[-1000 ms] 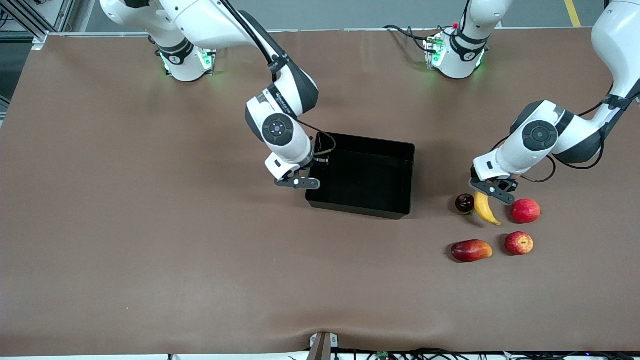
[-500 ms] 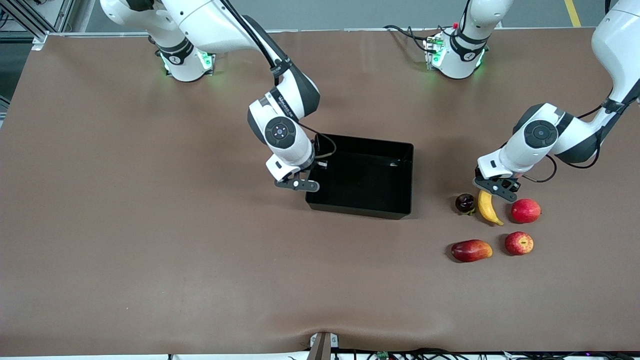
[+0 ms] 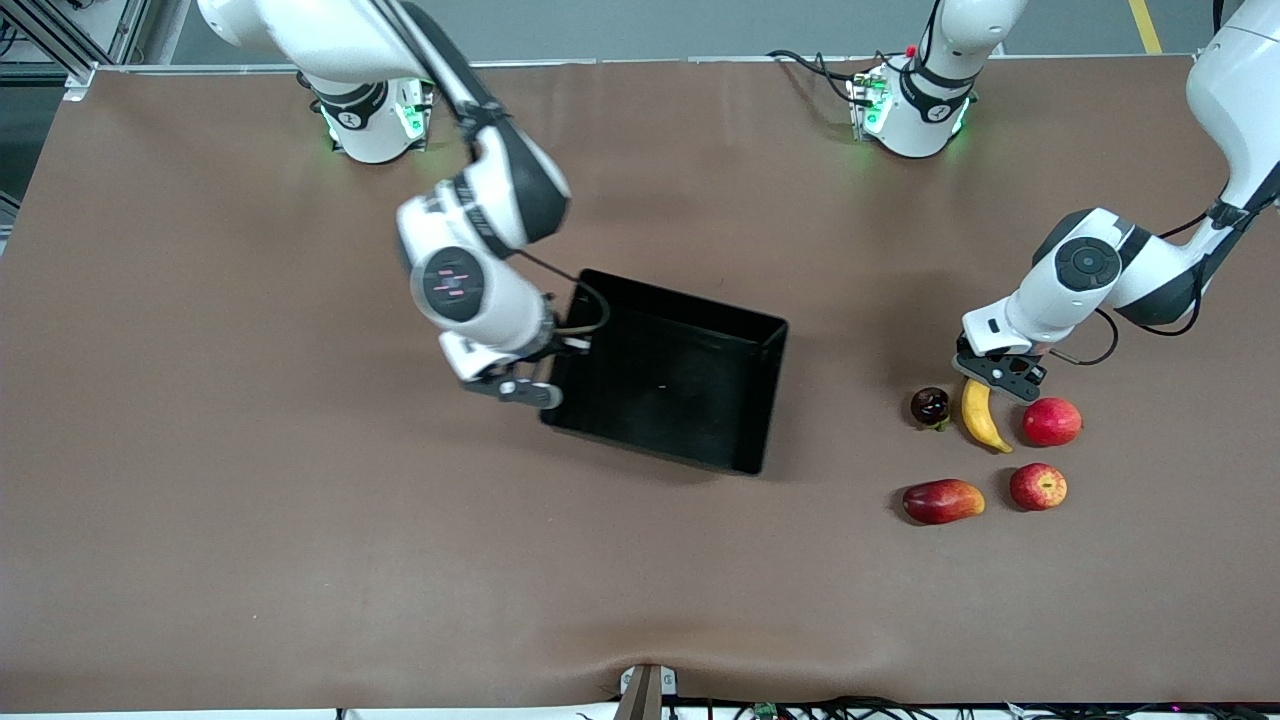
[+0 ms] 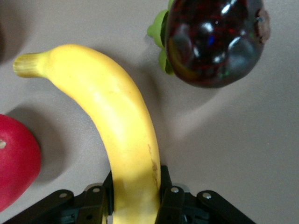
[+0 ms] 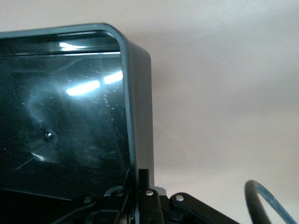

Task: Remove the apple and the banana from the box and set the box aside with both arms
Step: 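Hold the banana with the left gripper while the right gripper drags the tray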

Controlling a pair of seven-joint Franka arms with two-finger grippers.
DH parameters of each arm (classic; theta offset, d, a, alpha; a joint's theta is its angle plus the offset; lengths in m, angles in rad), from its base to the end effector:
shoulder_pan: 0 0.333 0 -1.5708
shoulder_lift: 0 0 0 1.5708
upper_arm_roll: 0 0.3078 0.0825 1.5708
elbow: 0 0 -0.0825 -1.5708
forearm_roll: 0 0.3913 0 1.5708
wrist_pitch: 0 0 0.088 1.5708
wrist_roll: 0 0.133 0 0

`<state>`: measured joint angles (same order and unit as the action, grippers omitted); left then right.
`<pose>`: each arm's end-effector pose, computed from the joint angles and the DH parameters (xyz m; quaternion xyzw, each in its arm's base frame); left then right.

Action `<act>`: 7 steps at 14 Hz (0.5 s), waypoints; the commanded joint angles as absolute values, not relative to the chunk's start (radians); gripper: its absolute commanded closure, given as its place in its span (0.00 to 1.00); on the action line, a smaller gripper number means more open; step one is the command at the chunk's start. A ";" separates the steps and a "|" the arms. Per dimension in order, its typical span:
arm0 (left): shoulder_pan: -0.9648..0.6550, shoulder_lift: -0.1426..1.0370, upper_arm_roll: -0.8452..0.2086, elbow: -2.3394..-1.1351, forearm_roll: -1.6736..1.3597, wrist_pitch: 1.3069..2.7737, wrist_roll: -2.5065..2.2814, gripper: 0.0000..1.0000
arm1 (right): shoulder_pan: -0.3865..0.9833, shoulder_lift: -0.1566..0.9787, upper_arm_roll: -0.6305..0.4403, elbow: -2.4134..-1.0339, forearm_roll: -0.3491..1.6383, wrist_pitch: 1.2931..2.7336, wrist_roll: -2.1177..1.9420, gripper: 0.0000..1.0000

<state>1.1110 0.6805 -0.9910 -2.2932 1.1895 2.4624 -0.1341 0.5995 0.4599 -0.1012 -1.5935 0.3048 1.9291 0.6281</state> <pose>0.5102 0.0182 0.1388 -0.9466 0.3154 -0.0285 0.0607 0.5701 0.3498 0.3247 -0.9839 0.1221 0.1124 0.0664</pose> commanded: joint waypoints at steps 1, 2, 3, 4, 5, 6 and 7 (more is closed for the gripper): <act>1.118 0.687 -0.973 -2.292 1.230 2.493 -0.152 0.00 | 0.513 0.387 -0.081 -1.615 0.316 1.856 0.563 1.00; 1.118 0.683 -0.974 -2.290 1.229 2.493 -0.156 0.00 | 0.483 0.382 -0.081 -1.617 0.314 1.841 0.542 1.00; 1.118 0.677 -0.979 -2.286 1.227 2.493 -0.169 0.00 | 0.451 0.379 -0.081 -1.618 0.316 1.816 0.493 1.00; 1.120 0.673 -1.008 -2.284 1.220 2.493 -0.182 0.00 | 0.413 0.371 -0.083 -1.624 0.314 1.786 0.438 1.00; 1.120 0.664 -1.035 -2.278 1.200 2.485 -0.204 0.00 | 0.370 0.364 -0.084 -1.632 0.313 1.767 0.375 1.00; 1.120 0.652 -1.066 -2.260 1.125 2.464 -0.210 0.00 | 0.327 0.353 -0.084 -1.653 0.313 1.758 0.312 1.00; 1.118 0.647 -1.106 -2.238 1.048 2.415 -0.209 0.00 | 0.286 0.341 -0.084 -1.682 0.311 1.758 0.252 1.00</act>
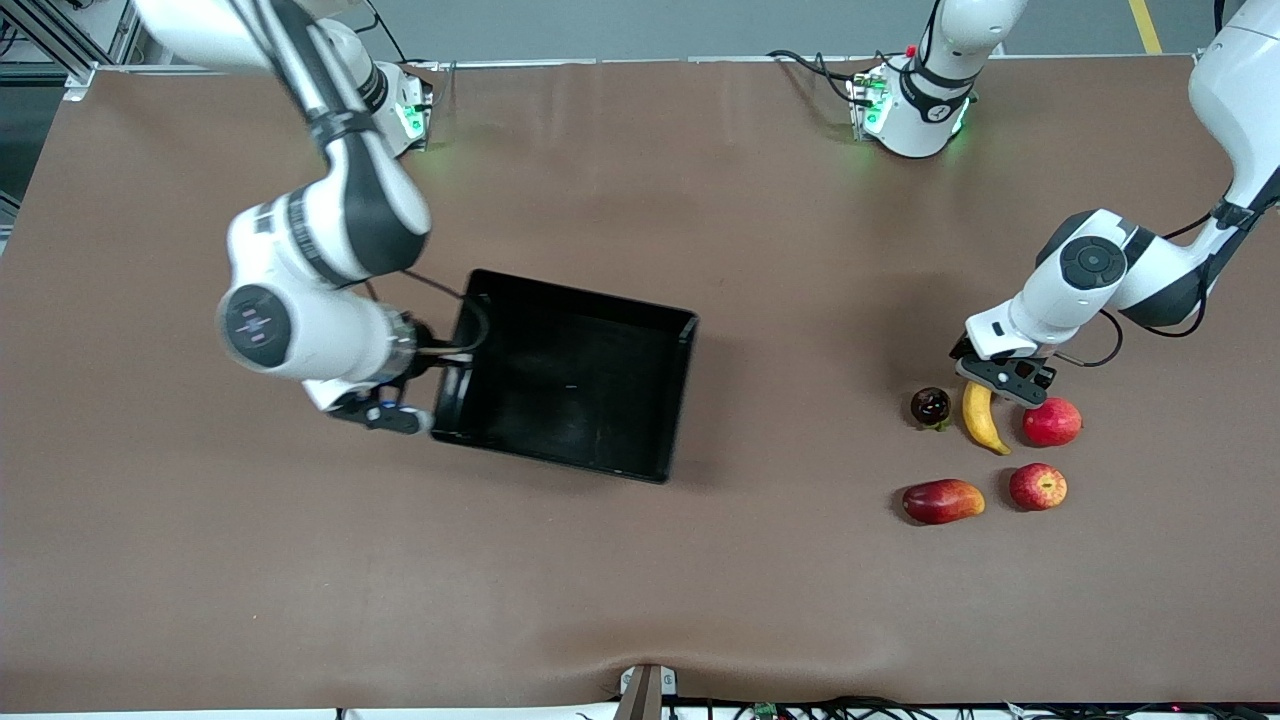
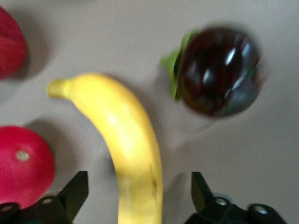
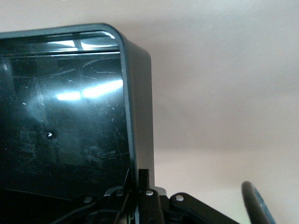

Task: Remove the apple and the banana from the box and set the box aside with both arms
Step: 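Hold the banana with the left gripper while the right gripper drags the tray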

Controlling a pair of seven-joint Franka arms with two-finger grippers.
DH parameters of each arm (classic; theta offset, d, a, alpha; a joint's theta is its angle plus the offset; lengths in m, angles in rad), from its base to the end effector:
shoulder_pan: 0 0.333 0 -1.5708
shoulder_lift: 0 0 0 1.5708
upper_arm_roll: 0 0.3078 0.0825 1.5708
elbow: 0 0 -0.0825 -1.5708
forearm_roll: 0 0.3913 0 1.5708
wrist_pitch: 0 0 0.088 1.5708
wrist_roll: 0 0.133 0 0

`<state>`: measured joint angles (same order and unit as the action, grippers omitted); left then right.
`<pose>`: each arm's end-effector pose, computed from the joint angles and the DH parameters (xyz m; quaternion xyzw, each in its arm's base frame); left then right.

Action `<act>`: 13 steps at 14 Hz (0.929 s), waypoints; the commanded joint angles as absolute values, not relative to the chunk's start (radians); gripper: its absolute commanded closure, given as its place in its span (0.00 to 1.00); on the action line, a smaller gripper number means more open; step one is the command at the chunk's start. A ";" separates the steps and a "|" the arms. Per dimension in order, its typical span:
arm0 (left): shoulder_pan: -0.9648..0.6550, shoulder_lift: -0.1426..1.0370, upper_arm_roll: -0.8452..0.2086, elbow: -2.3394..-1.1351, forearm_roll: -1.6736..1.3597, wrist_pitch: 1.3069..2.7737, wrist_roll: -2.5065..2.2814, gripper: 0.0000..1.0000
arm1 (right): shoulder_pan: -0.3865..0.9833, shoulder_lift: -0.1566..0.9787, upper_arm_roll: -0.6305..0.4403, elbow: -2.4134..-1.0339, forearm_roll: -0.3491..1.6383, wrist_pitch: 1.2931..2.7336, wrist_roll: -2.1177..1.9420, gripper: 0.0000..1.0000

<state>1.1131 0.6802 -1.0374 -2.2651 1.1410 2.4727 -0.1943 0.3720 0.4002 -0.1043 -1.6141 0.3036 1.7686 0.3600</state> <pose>0.5274 0.0041 0.1606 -0.9582 0.2770 -0.0541 0.0462 0.6064 0.2074 0.3451 -0.9809 0.0913 0.1519 0.0802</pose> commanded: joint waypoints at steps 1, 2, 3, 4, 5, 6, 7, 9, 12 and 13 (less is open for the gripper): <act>1.118 0.647 -1.145 -2.217 1.001 2.355 -0.212 0.00 | 0.246 0.330 -0.086 -1.706 0.310 1.758 0.198 1.00; 1.120 0.646 -1.188 -2.197 0.959 2.295 -0.216 0.00 | 0.220 0.321 -0.087 -1.727 0.301 1.758 0.146 1.00; 1.121 0.641 -1.225 -2.168 0.909 2.239 -0.225 0.00 | 0.194 0.313 -0.103 -1.747 0.293 1.758 0.097 1.00; 1.123 0.635 -1.253 -2.130 0.861 2.182 -0.229 0.00 | 0.174 0.314 -0.133 -1.750 0.257 1.756 0.027 1.00; 1.121 0.634 -1.282 -2.082 0.815 2.121 -0.232 0.00 | 0.146 0.319 -0.149 -1.756 0.212 1.759 -0.051 1.00; 1.118 0.635 -1.308 -2.027 0.774 2.050 -0.236 0.00 | 0.099 0.322 -0.152 -1.769 0.195 1.766 -0.111 1.00; 1.114 0.635 -1.334 -1.973 0.744 1.980 -0.236 0.00 | 0.053 0.322 -0.152 -1.778 0.192 1.767 -0.159 1.00; 1.104 0.635 -1.368 -1.886 0.701 1.858 -0.238 0.00 | 0.014 0.318 -0.159 -1.793 0.149 1.773 -0.202 1.00; 1.100 0.634 -1.419 -1.792 0.683 1.746 -0.238 0.00 | -0.108 0.324 -0.161 -1.856 0.117 1.900 -0.387 1.00; 1.086 0.634 -1.430 -1.746 0.684 1.697 -0.236 0.00 | -0.139 0.325 -0.160 -1.883 0.117 1.955 -0.443 1.00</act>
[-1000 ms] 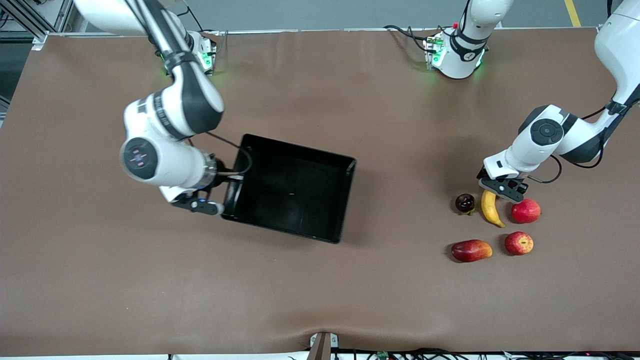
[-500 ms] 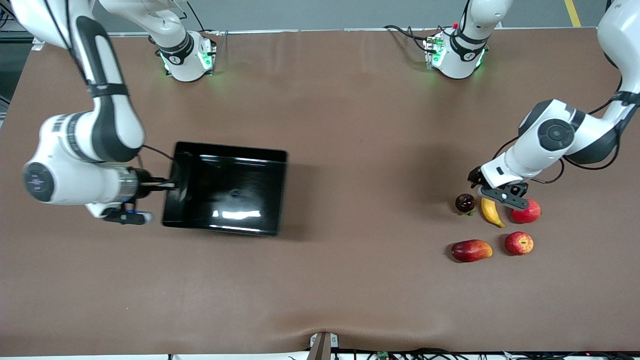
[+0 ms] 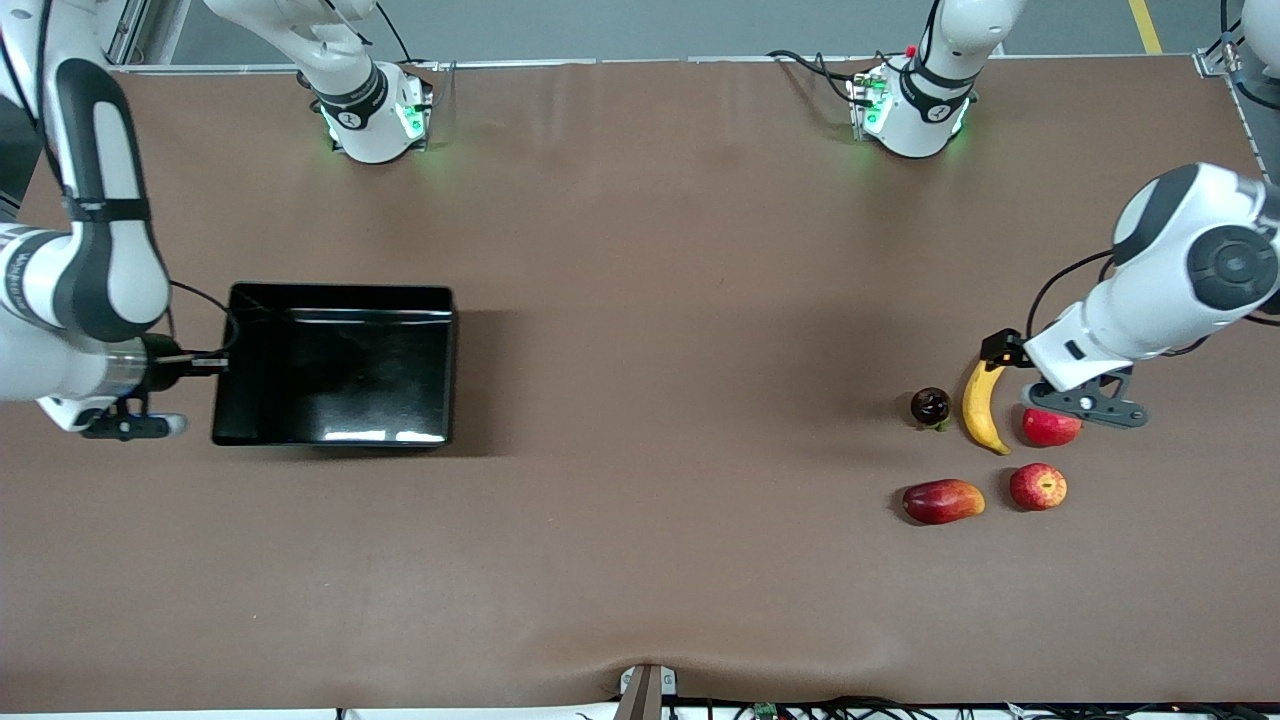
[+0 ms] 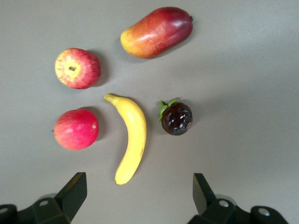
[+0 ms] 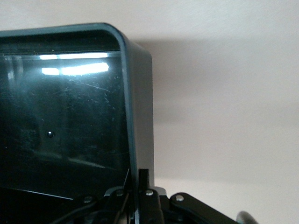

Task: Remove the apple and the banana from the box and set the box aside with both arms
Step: 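Hold the banana with the left gripper while the right gripper drags the tray, then lower the banana beside the plum and open the left gripper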

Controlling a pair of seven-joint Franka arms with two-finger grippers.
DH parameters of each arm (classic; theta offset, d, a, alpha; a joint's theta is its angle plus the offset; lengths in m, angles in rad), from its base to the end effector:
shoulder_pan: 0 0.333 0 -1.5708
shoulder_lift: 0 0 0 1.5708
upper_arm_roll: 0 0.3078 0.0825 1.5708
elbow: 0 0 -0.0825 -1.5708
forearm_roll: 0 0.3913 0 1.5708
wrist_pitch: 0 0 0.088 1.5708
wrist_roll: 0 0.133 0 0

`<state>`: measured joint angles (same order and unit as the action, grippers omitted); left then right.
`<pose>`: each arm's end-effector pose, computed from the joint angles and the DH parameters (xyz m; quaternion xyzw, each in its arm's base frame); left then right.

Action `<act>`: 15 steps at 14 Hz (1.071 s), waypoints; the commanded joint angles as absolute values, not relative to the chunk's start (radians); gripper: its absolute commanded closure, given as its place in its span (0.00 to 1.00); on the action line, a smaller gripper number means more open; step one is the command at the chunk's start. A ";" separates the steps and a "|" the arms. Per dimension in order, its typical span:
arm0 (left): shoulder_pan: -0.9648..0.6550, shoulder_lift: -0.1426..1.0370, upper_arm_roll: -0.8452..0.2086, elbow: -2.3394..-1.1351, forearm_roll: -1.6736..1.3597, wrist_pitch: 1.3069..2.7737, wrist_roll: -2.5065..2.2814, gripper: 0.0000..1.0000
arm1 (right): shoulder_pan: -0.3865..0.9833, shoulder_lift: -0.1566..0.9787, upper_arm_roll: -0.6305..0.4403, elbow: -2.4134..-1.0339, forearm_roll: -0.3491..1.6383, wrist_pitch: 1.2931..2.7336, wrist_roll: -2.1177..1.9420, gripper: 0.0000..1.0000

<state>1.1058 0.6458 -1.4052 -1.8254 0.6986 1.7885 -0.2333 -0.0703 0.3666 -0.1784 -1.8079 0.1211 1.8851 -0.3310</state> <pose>0.6003 -0.0343 0.3762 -0.9903 0.1316 0.0345 0.0274 0.5886 -0.1329 0.2871 -0.9897 -0.0153 0.1284 0.0613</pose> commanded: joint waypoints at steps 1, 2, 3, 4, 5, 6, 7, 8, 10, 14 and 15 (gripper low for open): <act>1.053 0.634 -1.430 -1.689 0.684 1.631 -0.236 0.00 | -0.152 0.328 -0.161 -1.910 0.117 1.994 -0.463 1.00; 1.008 0.634 -1.430 -1.618 0.687 1.544 -0.236 0.00 | -0.178 0.336 -0.161 -1.920 0.117 2.020 -0.481 1.00; 0.965 0.634 -1.430 -1.552 0.696 1.476 -0.236 0.00 | -0.204 0.350 -0.160 -1.919 0.117 2.037 -0.520 1.00; 0.939 0.632 -1.430 -1.502 0.701 1.430 -0.235 0.00 | -0.225 0.368 -0.160 -1.921 0.117 2.061 -0.540 1.00; 0.928 0.632 -1.430 -1.468 0.700 1.407 -0.226 0.00 | -0.244 0.388 -0.160 -1.927 0.118 2.072 -0.541 1.00; 0.927 0.632 -1.430 -1.444 0.693 1.401 -0.221 0.00 | -0.253 0.405 -0.158 -1.928 0.118 2.083 -0.541 1.00; 0.920 0.634 -1.431 -1.424 0.690 1.399 -0.215 0.00 | -0.256 0.416 -0.158 -1.928 0.120 2.097 -0.541 1.00; 0.890 0.634 -1.427 -1.405 0.692 1.399 -0.213 0.00 | -0.267 0.426 -0.158 -1.928 0.118 2.098 -0.541 1.00; 0.778 0.627 -1.354 -1.372 0.689 1.401 -0.224 0.00 | -0.270 0.437 -0.158 -1.927 0.120 2.098 -0.543 0.91; 0.449 0.488 -0.986 -1.298 0.559 1.411 -0.232 0.00 | -0.262 0.437 -0.158 -1.889 0.121 2.073 -0.541 0.00; 0.366 0.451 -0.871 -1.296 0.492 1.426 -0.224 0.00 | -0.253 0.436 -0.156 -1.876 0.120 2.047 -0.543 0.00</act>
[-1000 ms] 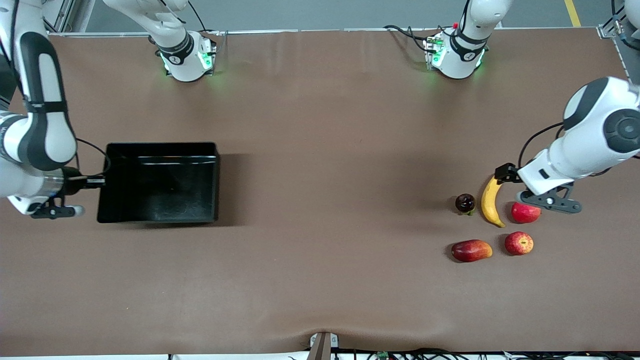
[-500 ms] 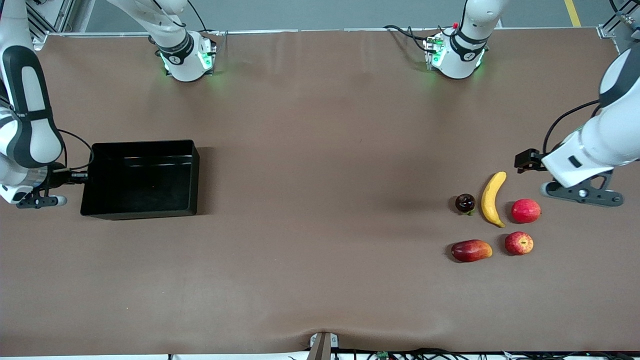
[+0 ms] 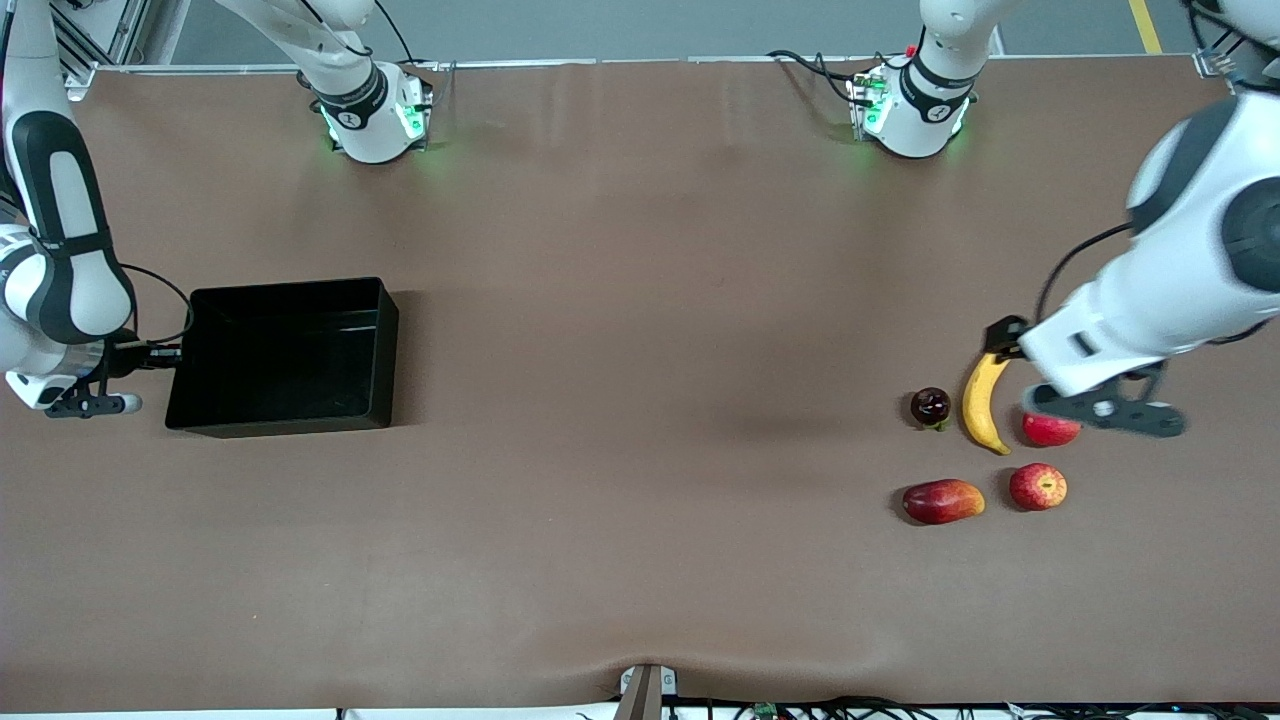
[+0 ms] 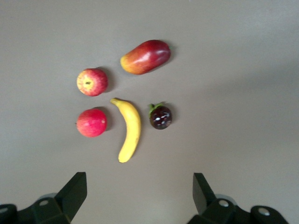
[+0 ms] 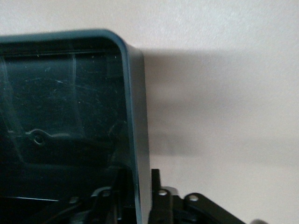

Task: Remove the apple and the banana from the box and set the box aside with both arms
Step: 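Lower the banana beside the plum and open the left gripper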

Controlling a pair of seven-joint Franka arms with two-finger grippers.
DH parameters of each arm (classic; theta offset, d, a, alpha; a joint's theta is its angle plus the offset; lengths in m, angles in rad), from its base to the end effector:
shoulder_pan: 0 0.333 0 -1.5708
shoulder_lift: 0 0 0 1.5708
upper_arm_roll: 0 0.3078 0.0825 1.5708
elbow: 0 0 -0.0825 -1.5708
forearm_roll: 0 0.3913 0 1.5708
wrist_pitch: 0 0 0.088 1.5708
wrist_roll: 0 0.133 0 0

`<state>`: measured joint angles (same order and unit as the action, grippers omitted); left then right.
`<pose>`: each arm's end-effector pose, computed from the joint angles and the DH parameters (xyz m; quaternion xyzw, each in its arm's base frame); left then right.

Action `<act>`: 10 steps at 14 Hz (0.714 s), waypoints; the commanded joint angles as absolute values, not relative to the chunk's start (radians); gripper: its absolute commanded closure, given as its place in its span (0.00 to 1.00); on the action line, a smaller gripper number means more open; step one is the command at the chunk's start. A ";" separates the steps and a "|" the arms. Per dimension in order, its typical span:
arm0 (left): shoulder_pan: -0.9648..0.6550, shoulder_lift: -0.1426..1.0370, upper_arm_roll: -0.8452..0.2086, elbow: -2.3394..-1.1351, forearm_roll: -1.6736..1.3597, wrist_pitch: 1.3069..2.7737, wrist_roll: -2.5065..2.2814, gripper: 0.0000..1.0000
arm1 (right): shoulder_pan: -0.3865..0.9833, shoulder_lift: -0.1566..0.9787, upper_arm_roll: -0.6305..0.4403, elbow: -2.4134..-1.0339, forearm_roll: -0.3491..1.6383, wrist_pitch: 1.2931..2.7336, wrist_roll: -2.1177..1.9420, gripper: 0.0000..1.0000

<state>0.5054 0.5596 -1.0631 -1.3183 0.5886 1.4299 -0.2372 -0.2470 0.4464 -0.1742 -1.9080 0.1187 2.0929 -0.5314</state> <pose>0.6333 -0.1414 0.4849 -0.9861 0.1298 0.0641 0.0816 0.5462 -0.2346 0.2096 -0.9918 -0.0223 0.1077 0.0658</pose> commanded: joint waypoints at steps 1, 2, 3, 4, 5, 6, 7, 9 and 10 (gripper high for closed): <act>0.295 0.404 -0.754 -1.298 0.421 1.448 -0.218 0.00 | -0.244 0.436 -0.149 -1.862 0.120 2.008 -0.543 0.00; 0.219 0.361 -0.624 -1.301 0.328 1.465 -0.213 0.00 | -0.230 0.437 -0.149 -1.853 0.121 2.002 -0.542 0.00; 0.157 0.324 -0.504 -1.305 0.242 1.470 -0.203 0.00 | -0.215 0.439 -0.146 -1.830 0.124 2.003 -0.538 0.00; 0.094 0.289 -0.397 -1.308 0.159 1.479 -0.183 0.00 | -0.204 0.446 -0.138 -1.781 0.124 1.996 -0.538 0.00; 0.047 0.253 -0.305 -1.325 0.108 1.480 -0.163 0.00 | -0.190 0.448 -0.117 -1.717 0.111 1.962 -0.537 0.00; 0.019 0.218 -0.232 -1.336 0.085 1.476 -0.137 0.00 | -0.189 0.448 -0.101 -1.659 0.086 1.881 -0.534 0.00; 0.000 0.177 -0.180 -1.339 0.075 1.461 -0.126 0.00 | -0.187 0.448 -0.100 -1.590 0.072 1.812 -0.532 0.00; -0.076 0.112 -0.076 -1.361 0.074 1.421 -0.120 0.00 | -0.186 0.448 -0.086 -1.490 0.058 1.729 -0.532 0.00; -0.118 0.079 -0.031 -1.391 0.074 1.392 -0.120 0.00 | -0.186 0.448 -0.077 -1.459 0.049 1.711 -0.534 0.00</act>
